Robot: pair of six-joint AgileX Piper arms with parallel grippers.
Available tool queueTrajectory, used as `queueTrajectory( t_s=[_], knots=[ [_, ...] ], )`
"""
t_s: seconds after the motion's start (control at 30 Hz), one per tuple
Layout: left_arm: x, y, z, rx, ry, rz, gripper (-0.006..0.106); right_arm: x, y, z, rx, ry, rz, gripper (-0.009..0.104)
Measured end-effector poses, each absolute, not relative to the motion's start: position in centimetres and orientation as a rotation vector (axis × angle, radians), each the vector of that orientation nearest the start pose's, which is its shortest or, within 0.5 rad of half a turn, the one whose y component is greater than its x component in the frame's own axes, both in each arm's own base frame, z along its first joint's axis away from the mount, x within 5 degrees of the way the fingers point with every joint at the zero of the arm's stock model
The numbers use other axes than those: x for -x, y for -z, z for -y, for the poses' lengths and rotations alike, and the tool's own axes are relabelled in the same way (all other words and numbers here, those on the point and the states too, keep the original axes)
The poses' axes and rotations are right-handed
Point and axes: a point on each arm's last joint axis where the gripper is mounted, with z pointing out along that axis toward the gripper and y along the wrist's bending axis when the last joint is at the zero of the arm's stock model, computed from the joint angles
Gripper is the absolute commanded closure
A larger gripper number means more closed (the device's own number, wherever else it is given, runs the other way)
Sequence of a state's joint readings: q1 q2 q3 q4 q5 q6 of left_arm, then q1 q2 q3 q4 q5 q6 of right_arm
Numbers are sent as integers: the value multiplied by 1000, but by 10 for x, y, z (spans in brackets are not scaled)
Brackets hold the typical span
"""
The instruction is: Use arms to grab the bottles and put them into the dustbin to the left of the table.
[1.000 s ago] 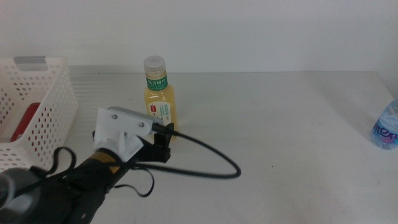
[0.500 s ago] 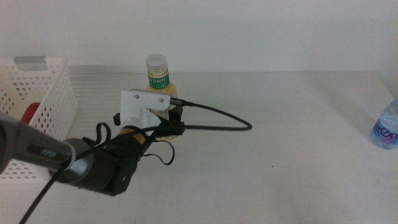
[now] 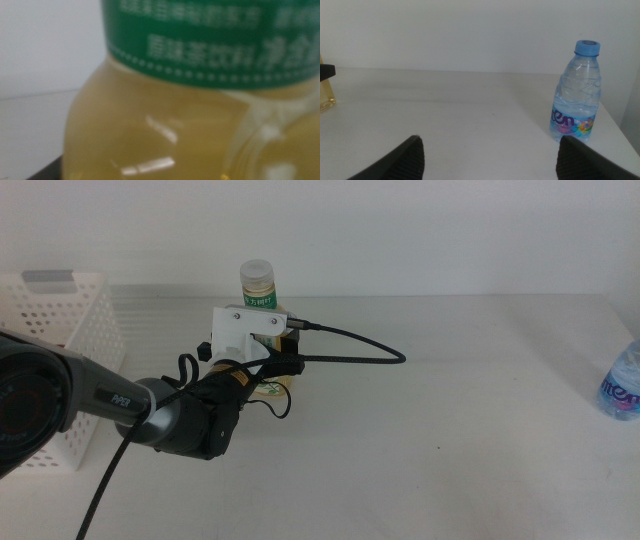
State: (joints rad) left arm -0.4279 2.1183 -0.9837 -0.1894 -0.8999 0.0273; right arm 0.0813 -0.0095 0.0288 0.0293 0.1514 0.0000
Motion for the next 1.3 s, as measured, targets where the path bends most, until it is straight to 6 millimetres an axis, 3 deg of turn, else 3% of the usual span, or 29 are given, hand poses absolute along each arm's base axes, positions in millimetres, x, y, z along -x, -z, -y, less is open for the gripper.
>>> queueTrajectory(
  t_s=[0.2, 0.3, 0.43, 0.63, 0.73, 0.9, 1.1, 1.3],
  knots=[
    [-382, -124, 159, -197, 241, -1718, 78, -56, -190, -5, 47, -88, -1654, 21],
    [-382, -125, 159, -173, 265, -1721, 94, -56, -190, -5, 47, -88, -1654, 21],
    [-373, -130, 154, -164, 274, -1759, 97, -56, -190, -5, 47, -88, -1654, 21],
    [-342, -150, 143, -257, 226, -1862, 97, -56, -190, -5, 47, -88, -1654, 21],
    [-325, -170, 137, -312, 212, -1899, 97, -56, -190, -5, 47, -88, -1654, 21],
    [-300, -220, 130, -388, 212, -1911, 97, -56, -190, -5, 47, -88, -1654, 21],
    [-272, -259, 118, -446, 218, -1948, 97, -56, -190, -5, 47, -88, -1654, 21],
    [-267, -287, 101, -446, 210, -2097, 97, -56, -190, -5, 47, -88, -1654, 21]
  ],
)
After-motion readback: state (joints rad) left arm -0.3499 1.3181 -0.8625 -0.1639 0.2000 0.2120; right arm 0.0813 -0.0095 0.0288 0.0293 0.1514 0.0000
